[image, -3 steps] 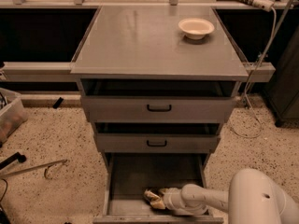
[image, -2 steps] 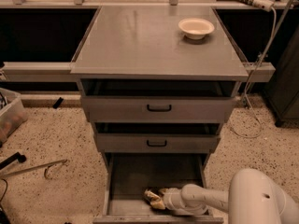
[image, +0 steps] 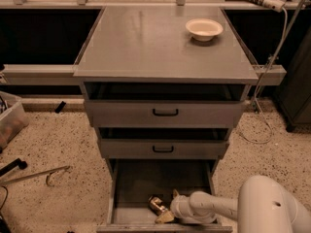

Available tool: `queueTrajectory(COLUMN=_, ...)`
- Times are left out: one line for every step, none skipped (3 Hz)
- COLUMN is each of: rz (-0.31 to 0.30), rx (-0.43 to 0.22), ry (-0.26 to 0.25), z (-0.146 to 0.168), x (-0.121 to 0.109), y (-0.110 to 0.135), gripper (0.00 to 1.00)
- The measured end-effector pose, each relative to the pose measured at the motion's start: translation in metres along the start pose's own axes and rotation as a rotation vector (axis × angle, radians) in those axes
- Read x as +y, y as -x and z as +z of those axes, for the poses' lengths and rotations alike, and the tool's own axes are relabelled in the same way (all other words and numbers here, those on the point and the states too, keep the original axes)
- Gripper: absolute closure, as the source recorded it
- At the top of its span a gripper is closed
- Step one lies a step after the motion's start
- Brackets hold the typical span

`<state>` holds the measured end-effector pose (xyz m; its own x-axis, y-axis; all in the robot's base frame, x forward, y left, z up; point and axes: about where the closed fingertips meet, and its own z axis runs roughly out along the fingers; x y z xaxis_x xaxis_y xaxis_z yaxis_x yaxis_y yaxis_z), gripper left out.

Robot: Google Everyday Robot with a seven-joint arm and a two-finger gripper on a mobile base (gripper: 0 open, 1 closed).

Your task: Place orange can into bottom drawer

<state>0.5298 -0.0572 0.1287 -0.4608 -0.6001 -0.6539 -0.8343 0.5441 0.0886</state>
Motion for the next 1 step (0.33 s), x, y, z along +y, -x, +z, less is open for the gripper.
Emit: queueTrajectory(rz=0.0, rx=0.0, ry=0.0, z=0.0, x=0.0, y=0.0, gripper=0.0)
